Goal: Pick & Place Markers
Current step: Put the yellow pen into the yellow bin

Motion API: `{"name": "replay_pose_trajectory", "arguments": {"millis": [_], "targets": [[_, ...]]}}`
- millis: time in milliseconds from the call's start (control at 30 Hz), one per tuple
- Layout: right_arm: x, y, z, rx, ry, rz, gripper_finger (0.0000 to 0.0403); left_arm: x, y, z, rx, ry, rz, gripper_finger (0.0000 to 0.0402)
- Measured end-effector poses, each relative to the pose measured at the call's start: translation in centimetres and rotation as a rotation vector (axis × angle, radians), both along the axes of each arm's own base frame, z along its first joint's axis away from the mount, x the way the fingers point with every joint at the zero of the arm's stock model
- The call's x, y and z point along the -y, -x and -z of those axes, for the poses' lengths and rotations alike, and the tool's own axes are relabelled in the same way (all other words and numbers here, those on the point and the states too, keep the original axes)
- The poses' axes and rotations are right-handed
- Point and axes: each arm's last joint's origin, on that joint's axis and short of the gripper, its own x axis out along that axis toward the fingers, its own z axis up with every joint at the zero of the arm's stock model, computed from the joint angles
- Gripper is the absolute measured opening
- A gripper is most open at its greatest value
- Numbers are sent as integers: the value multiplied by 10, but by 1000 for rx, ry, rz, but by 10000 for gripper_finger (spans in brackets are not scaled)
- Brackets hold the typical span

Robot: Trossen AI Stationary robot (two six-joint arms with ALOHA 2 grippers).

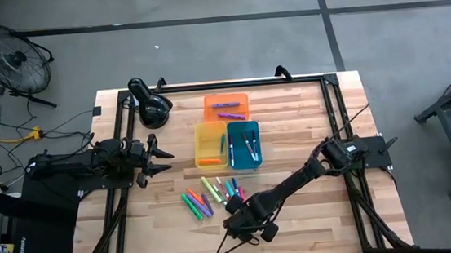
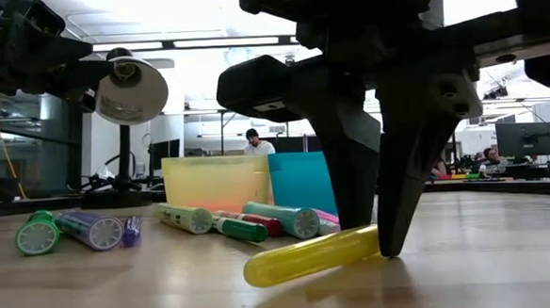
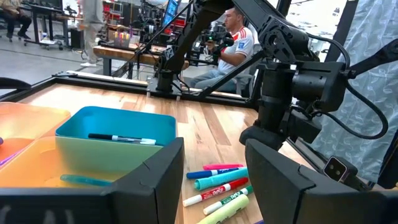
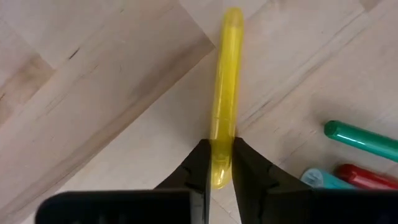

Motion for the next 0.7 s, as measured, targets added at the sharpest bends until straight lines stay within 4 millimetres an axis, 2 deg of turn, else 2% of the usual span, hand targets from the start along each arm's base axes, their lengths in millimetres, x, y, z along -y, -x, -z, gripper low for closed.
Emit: {"name": "replay_pose_trajectory", "arguments": {"millis": [300,700], "targets": [[-1,-2,-6,-10,2,-1,33,0,0,0,0,0,0,170],[5,-8,-42,17,163,-1,28,0,0,0,0,0,0,170]]}}
